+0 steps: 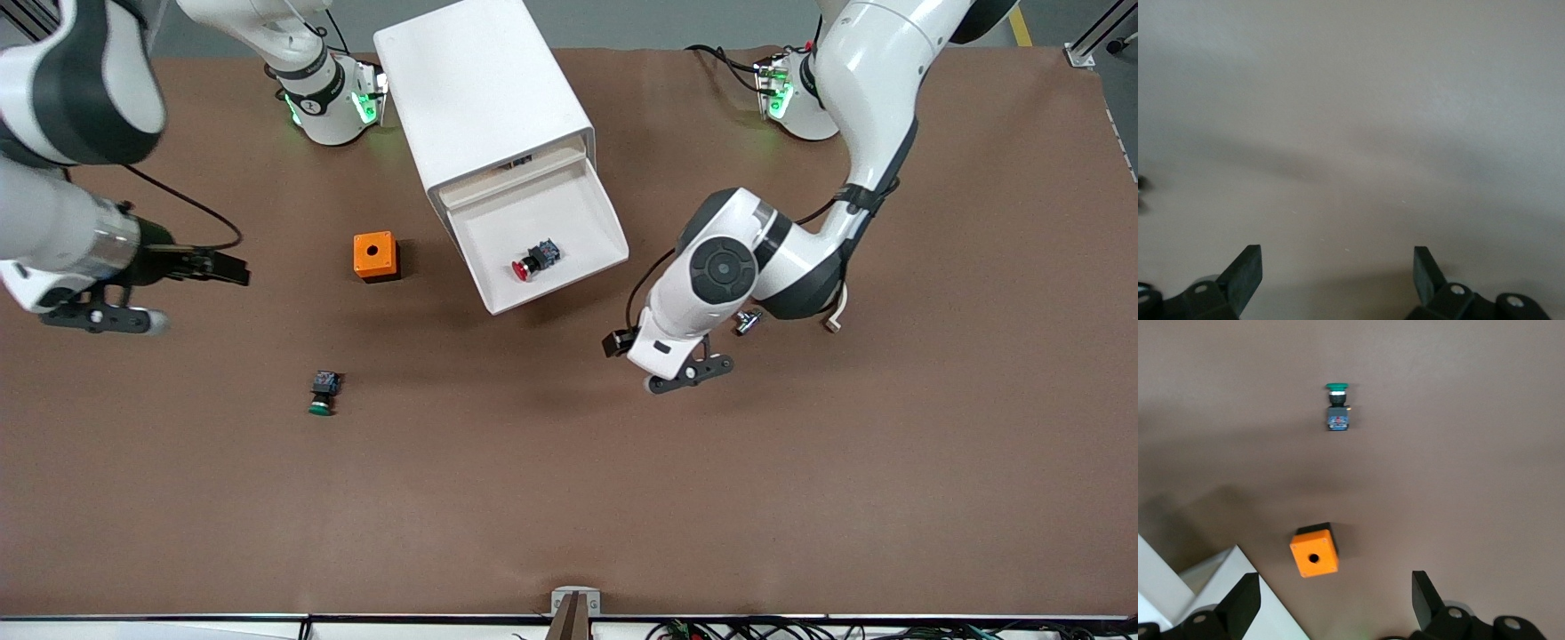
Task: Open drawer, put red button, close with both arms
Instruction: 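Push the drawer shut with the left gripper while the right gripper withdraws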
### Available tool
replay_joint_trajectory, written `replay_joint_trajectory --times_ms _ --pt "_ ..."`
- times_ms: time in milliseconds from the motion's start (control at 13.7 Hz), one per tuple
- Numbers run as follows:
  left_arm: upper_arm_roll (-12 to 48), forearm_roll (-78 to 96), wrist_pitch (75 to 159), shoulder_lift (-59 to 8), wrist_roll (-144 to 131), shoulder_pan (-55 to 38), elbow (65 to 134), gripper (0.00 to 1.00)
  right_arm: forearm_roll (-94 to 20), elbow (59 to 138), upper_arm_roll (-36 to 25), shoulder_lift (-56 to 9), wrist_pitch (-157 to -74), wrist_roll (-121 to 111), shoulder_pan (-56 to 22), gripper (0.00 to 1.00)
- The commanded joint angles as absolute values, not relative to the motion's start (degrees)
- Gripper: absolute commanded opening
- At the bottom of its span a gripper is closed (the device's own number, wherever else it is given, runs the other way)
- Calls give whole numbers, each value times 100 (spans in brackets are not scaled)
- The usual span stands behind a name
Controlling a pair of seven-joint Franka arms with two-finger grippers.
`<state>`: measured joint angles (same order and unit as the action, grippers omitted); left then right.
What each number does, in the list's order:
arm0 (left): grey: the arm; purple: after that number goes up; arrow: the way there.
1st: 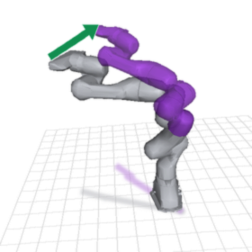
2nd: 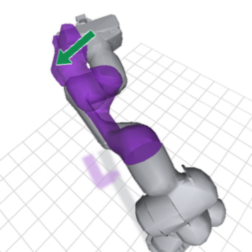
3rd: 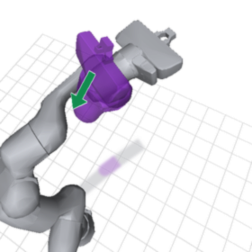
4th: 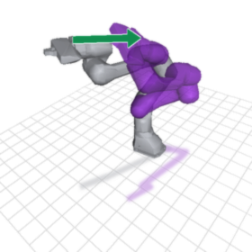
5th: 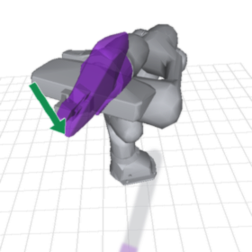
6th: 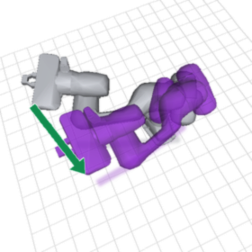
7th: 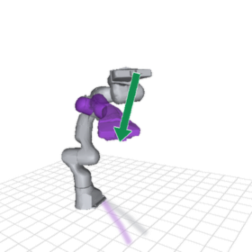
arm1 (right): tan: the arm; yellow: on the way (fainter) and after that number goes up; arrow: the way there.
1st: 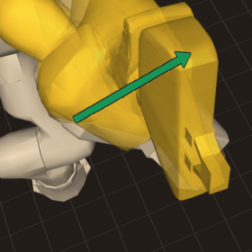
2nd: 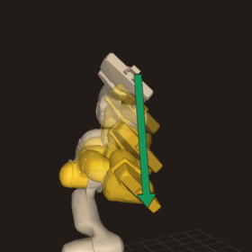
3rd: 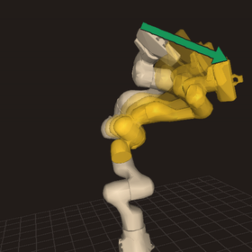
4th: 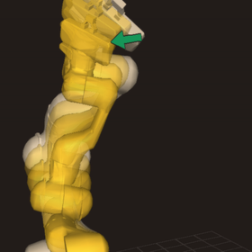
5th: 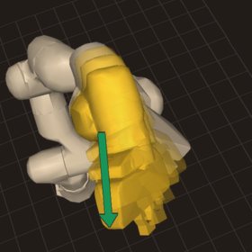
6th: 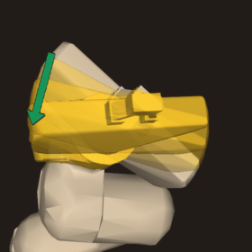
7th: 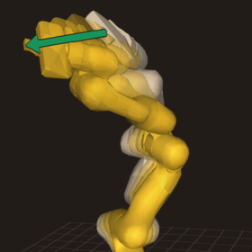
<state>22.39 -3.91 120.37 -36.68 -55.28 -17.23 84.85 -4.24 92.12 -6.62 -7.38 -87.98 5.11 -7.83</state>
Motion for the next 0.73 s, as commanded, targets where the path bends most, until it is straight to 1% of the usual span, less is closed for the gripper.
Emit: replay_joint_trajectory --times_ms 0,219,656 --pt "2250 -422 12155 -3761 -6071 -2020 8455 100 -256 8737 -527 -782 -8526 71 -528 100" --pt "2250 -422 12155 -3806 -6380 -2284 8464 100 -167 8439 -519 -808 -8184 -35 -361 100" --pt "2276 -335 12129 -3867 -7074 -2724 8490 100 -141 8411 -519 -826 -8165 -518 -124 100"
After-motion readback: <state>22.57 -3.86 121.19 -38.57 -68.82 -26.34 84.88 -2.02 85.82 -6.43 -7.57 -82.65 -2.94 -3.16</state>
